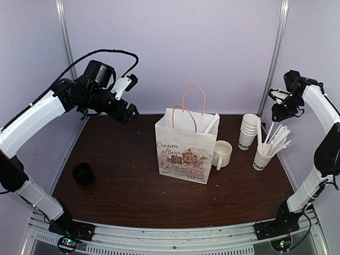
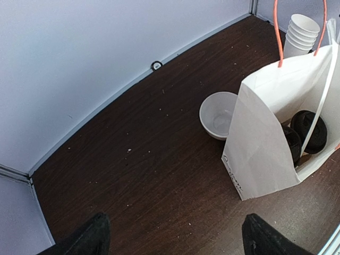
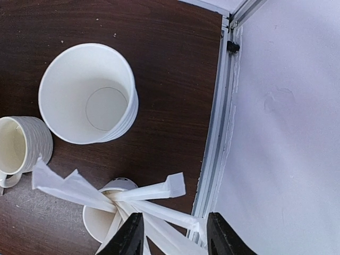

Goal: Pack the takeout coffee

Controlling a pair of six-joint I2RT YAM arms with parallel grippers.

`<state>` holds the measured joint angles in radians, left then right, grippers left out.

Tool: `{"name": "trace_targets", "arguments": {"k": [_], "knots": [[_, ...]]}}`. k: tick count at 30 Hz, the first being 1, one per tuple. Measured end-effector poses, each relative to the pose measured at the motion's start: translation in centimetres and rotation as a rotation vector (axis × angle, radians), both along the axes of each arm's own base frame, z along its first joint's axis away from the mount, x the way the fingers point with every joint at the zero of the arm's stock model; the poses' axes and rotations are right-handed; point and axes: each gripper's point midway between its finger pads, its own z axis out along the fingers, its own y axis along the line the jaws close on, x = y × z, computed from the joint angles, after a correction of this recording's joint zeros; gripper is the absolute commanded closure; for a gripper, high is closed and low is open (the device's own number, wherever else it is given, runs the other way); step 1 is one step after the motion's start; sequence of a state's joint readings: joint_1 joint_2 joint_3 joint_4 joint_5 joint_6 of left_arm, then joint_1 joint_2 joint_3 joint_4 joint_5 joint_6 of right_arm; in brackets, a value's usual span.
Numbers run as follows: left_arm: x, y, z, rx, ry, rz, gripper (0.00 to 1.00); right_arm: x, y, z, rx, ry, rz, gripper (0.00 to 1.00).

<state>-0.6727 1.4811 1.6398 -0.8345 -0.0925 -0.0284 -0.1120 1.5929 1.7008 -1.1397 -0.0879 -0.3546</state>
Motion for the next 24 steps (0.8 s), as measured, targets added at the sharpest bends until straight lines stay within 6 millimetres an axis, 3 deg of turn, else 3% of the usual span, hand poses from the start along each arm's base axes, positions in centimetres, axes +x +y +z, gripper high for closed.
{"name": "trace_targets", "arguments": {"k": [6, 10, 14, 17, 20, 24], "knots": [[0.0, 0.0, -0.4, 0.005, 0.006, 0.000, 0.10, 1.2, -0.7, -2.1, 0.024, 0.049, -0.031, 0.61], [0.0, 0.0, -0.6, 0.009, 0.010, 0.000, 0.10, 1.8, -0.5, -3.8, 0.053, 0.088, -0.028, 0.97], [0.0, 0.0, -0.6, 0.009, 0.010, 0.000, 0.10, 1.9, -0.3, -4.0, 0.080, 0.092, -0.035, 1.00], [0.0, 0.0, -0.6, 0.009, 0.010, 0.000, 0.10, 1.7, -0.1, -2.8, 0.083, 0.064, -0.034, 1.00], [0.0, 0.0, -0.6, 0.009, 0.010, 0.000, 0.10, 1.1, 0.0, -0.2, 0.079, 0.007, -0.030, 1.00], [0.0, 0.0, -0.8, 0.011, 0.013, -0.001, 0.10, -0.1, 0.6, 6.0, 0.072, -0.136, 0.005, 1.00]]}}
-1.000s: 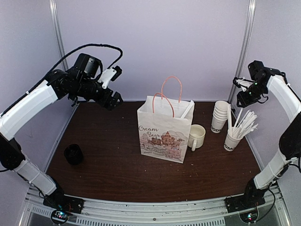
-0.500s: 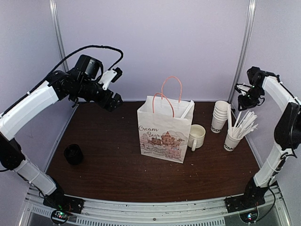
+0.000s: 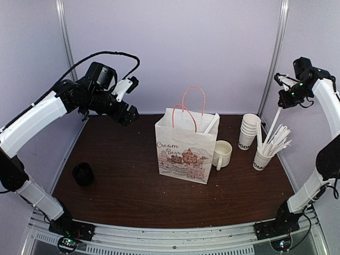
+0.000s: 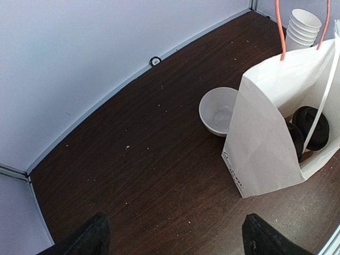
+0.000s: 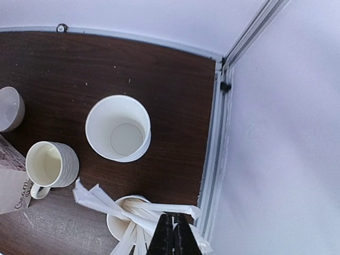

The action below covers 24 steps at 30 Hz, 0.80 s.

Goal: Pack the takeout coffee

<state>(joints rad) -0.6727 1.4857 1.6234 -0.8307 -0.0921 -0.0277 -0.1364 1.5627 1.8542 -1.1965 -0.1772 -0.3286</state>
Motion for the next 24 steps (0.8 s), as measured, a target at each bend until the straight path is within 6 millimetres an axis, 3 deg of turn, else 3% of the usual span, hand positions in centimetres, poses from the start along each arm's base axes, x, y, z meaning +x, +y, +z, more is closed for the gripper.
{"name": "trace_targets", "arguments": {"k": [4, 8, 11, 13, 19, 24], "knots": [[0.4, -0.4, -0.5, 0.006, 0.013, -0.005, 0.10, -1.9, 0.2, 7.3, -0.060, -0.181, 0.028, 1.00], [1.2, -1.4, -0.6, 0.003, 0.025, -0.016, 0.10, -5.1, 0.1, 13.1, -0.123, -0.341, 0.023, 1.00], [1.4, -1.7, -0.8, 0.004, 0.030, -0.019, 0.10, -7.2, 1.2, 16.9, -0.119, -0.463, 0.059, 1.00], [1.4, -1.7, -0.8, 0.004, 0.030, -0.019, 0.10, -8.2, 3.1, 18.5, -0.056, -0.524, 0.139, 1.00], [1.5, -1.5, -0.7, 0.006, 0.026, -0.013, 0.10, -8.8, 10.0, 20.5, 0.259, -0.572, 0.434, 1.00], [1.3, -1.1, -0.5, 0.009, 0.015, -0.001, 0.10, -7.1, 14.4, 19.9, 0.466, -0.504, 0.604, 1.00]]}}
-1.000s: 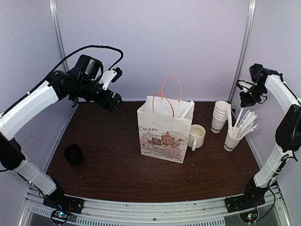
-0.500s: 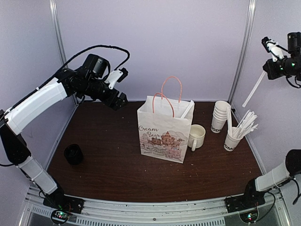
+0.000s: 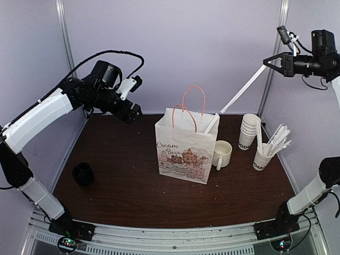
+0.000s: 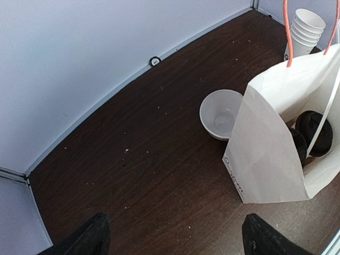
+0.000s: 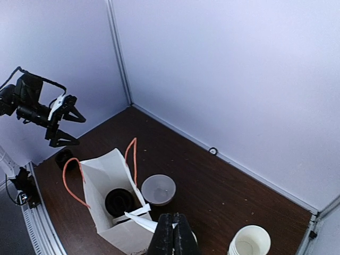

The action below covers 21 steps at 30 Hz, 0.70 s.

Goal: Pack the takeout coffee

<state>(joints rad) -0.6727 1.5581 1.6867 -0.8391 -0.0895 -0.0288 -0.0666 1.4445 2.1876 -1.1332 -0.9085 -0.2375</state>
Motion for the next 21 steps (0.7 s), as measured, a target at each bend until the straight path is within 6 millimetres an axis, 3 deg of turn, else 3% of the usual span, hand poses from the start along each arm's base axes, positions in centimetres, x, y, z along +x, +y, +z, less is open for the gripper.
{"name": "trace_targets", "arguments": {"k": [5, 6, 8, 12, 14, 17, 21], "knots": [[-0.4, 0.6, 0.4, -0.004, -0.011, 0.015, 0.10, 0.5, 6.4, -0.8, 0.011, 0.042, 0.212, 1.00], [-0.5, 0.7, 0.5, -0.005, -0.013, 0.018, 0.10, 0.5, 7.7, -1.1, 0.004, 0.045, 0.246, 0.95], [-0.6, 0.9, 0.5, -0.007, -0.013, 0.024, 0.10, 0.5, 10.8, -2.4, -0.023, 0.067, 0.318, 0.67], [-0.8, 1.1, 0.2, -0.006, -0.006, 0.032, 0.10, 1.6, 15.0, -5.8, -0.078, 0.141, 0.403, 0.57], [-0.8, 1.3, 0.3, -0.004, -0.008, 0.036, 0.10, 2.9, 15.9, -7.4, -0.100, 0.178, 0.408, 0.46], [-0.9, 1.7, 0.6, -0.002, -0.021, 0.048, 0.09, 4.2, 15.5, -9.2, -0.134, 0.215, 0.377, 0.37], [-1.1, 2.4, 0.9, 0.009, -0.039, 0.069, 0.06, 4.1, 13.1, -8.7, -0.149, 0.192, 0.323, 0.33]]}}
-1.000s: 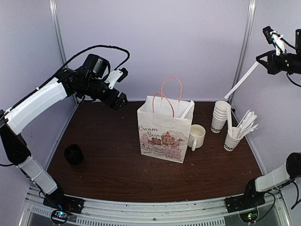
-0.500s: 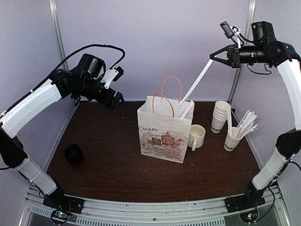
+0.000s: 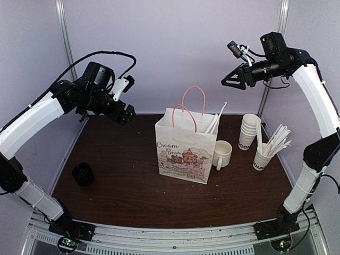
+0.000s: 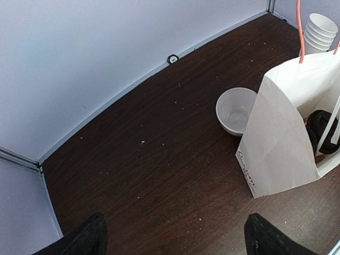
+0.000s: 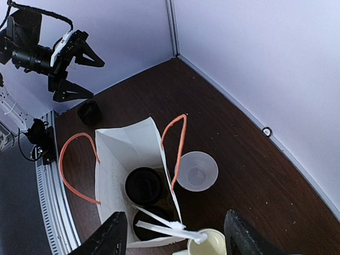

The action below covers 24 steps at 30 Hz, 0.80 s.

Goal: Pack the takeout coffee

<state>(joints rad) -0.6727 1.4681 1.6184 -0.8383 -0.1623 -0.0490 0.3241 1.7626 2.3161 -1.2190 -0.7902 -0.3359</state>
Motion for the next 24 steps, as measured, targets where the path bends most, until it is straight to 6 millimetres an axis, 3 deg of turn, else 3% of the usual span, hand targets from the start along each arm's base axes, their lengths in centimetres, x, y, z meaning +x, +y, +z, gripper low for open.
{"name": "trace_targets", "arguments": {"k": [2, 5, 6, 10, 15, 20, 24], "knots": [[0.0, 0.4, -0.2, 0.015, -0.003, 0.012, 0.05, -0.7, -2.2, 0.6, -0.003, -0.027, -0.043, 0.26], [0.2, 0.9, -0.7, 0.032, 0.000, 0.033, 0.02, -2.0, -5.3, 1.0, -0.009, -0.069, -0.121, 0.02], [0.3, 1.0, -0.9, 0.035, 0.001, 0.039, 0.02, -2.3, -6.2, 1.0, -0.010, -0.076, -0.153, 0.01], [1.2, 2.1, -1.4, 0.025, 0.007, 0.080, 0.03, -2.4, -9.6, 0.1, -0.019, -0.091, -0.278, 0.01], [1.6, 3.0, -2.3, -0.029, 0.025, 0.082, 0.03, -1.1, -12.9, -3.0, -0.049, -0.031, -0.405, 0.01], [1.4, 1.4, -1.5, -0.119, 0.032, -0.002, 0.05, -0.5, -14.7, -5.8, -0.119, 0.018, -0.506, 0.01], [0.9, -0.4, -0.6, -0.188, 0.033, -0.090, 0.07, -1.2, -14.7, -7.4, -0.129, 0.048, -0.497, 0.03]]}}
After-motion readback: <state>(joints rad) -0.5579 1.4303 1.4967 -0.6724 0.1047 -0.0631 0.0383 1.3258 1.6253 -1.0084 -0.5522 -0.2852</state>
